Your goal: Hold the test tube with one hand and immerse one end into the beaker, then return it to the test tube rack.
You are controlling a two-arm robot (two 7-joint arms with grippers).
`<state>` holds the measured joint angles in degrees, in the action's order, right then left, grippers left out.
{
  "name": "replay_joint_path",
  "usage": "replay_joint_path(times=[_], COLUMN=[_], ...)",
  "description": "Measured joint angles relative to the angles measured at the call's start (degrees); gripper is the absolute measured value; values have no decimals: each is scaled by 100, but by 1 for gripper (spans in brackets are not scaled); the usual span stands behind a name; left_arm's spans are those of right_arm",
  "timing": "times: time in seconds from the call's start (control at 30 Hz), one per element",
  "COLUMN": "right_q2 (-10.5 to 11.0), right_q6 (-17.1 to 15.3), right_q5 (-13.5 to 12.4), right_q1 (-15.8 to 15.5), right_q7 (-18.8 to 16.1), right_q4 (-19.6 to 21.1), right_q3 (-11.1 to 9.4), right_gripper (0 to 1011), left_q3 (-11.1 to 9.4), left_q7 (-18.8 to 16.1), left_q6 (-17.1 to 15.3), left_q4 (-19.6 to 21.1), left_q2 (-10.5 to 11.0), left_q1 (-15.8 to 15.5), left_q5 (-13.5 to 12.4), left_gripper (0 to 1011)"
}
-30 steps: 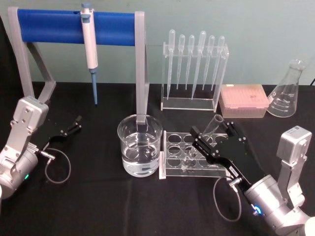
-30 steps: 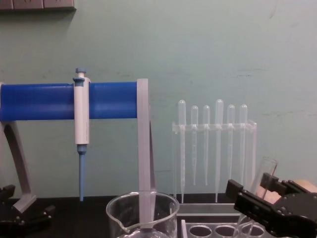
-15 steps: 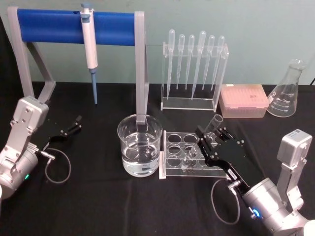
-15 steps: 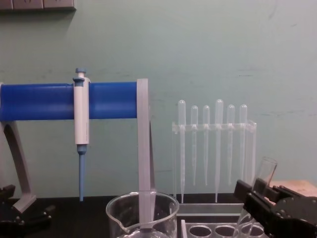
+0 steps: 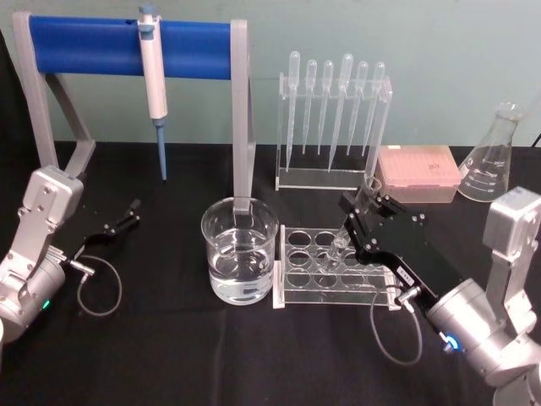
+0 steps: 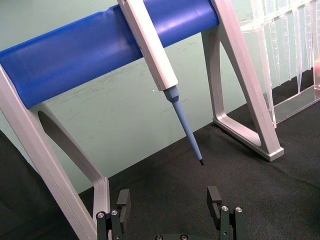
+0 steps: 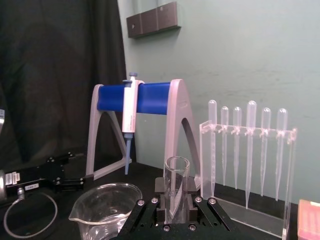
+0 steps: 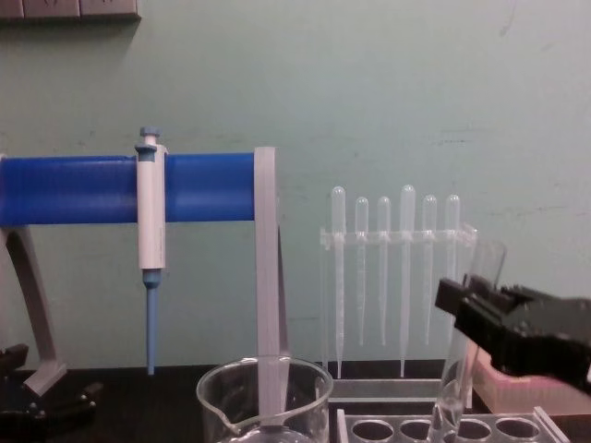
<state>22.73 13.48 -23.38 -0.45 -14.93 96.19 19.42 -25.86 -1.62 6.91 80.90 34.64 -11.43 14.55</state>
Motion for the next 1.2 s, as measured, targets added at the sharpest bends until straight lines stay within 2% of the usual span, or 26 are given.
replay_joint_path(times=[0.1,0.13,0.2,0.33,0.47,0.53,0.63,0.87,1.2], right_q2=[122,197,273,446,526,604,662,756,778], right_q6=[-399,-624,-816,-1337,-1588,-1845,-2044,-2337,-2386], right_q5=[7,8,2,-92,-146,-236,-333,-521,-565], right_q1=[61,118,178,418,574,746,884,1115,1151], right_q7=[-43,-109,-193,-512,-649,-770,-823,-856,-854], right_q4=[254,375,473,665,752,815,842,815,783], right_q3=[-39,-46,-54,-97,-122,-129,-139,-126,-104], right_gripper=[228,227,227,227,227,228,227,228,227], left_q3=[0,0,0,0,0,0,0,0,0], left_q7=[0,0,0,0,0,0,0,0,0], left_q6=[0,0,0,0,0,0,0,0,0], left_q4=[0,0,0,0,0,0,0,0,0], left_q2=[0,0,0,0,0,0,0,0,0], left_q1=[0,0,0,0,0,0,0,0,0], left_q5=[0,0,0,0,0,0,0,0,0], left_gripper=[1000,1000,1000,1000,1000,1000,1000,1000,1000])
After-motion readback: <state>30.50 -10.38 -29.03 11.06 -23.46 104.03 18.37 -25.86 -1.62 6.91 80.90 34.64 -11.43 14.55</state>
